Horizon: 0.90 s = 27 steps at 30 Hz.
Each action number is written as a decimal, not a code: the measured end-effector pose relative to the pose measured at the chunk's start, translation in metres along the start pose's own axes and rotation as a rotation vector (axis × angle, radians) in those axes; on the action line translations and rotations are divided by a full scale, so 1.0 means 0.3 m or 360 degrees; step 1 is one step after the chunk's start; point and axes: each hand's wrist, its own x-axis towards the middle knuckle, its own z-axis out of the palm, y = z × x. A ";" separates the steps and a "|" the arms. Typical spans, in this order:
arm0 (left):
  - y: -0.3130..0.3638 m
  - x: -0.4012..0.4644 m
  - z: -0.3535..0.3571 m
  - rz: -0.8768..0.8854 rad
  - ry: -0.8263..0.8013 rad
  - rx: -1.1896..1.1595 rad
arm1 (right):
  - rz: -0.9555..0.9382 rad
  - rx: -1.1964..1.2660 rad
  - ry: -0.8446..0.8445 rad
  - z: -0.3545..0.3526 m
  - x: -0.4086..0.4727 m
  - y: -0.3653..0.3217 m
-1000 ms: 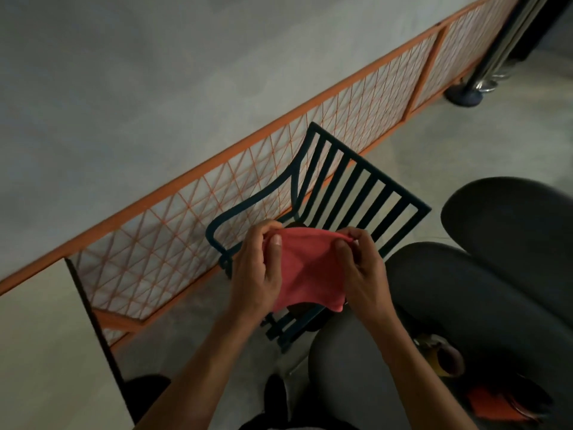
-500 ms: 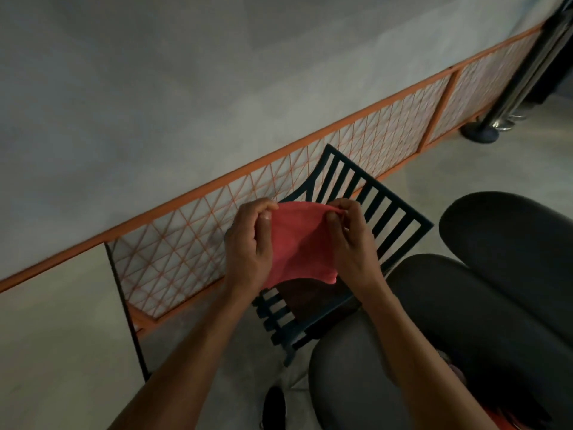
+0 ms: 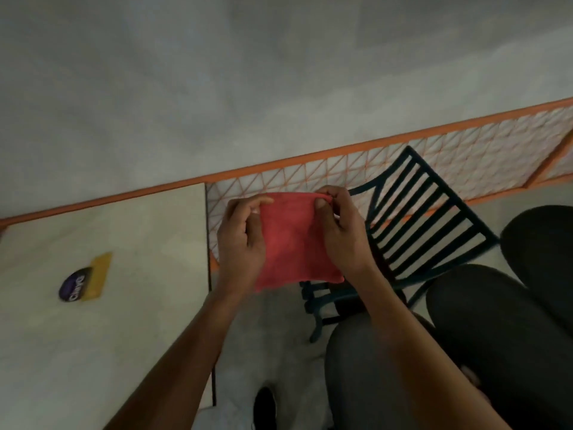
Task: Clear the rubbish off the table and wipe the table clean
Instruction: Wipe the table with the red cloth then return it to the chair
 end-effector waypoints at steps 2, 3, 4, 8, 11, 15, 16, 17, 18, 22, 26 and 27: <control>-0.007 -0.043 -0.105 -0.0078 0.0065 0.0061 | -0.0029 0.0066 -0.0103 0.081 -0.028 -0.036; -0.010 -0.058 -0.148 -0.0120 0.0099 0.0087 | -0.0036 0.0077 -0.0146 0.115 -0.039 -0.052; -0.018 -0.074 -0.209 -0.0147 0.0143 0.0112 | -0.0035 0.0084 -0.0209 0.168 -0.051 -0.077; -0.083 -0.127 -0.409 -0.0243 0.0295 0.0191 | -0.0075 0.0063 -0.0349 0.363 -0.087 -0.147; -0.139 -0.191 -0.585 -0.0352 0.0378 0.0240 | -0.0130 0.0058 -0.0462 0.549 -0.143 -0.208; -0.220 -0.315 -0.819 -0.0375 0.0417 0.0292 | -0.0153 0.0087 -0.0597 0.780 -0.269 -0.260; -0.242 -0.350 -0.869 -0.0377 0.0412 0.0326 | -0.0160 0.0075 -0.0624 0.826 -0.304 -0.263; -0.278 -0.394 -0.938 -0.0391 0.0415 0.0360 | -0.0156 0.0068 -0.0658 0.893 -0.351 -0.270; -0.310 -0.430 -0.988 -0.0431 0.0416 0.0371 | -0.0152 0.0063 -0.0681 0.943 -0.390 -0.270; -0.418 -0.598 -1.170 -0.0617 0.0433 0.0410 | -0.0096 0.0064 -0.0785 1.148 -0.565 -0.263; -0.488 -0.728 -1.275 -0.0804 0.0421 0.0433 | -0.0022 0.0031 -0.0914 1.281 -0.689 -0.243; -0.507 -0.754 -1.302 -0.0846 0.0418 0.0449 | 0.0001 0.0024 -0.0952 1.314 -0.713 -0.242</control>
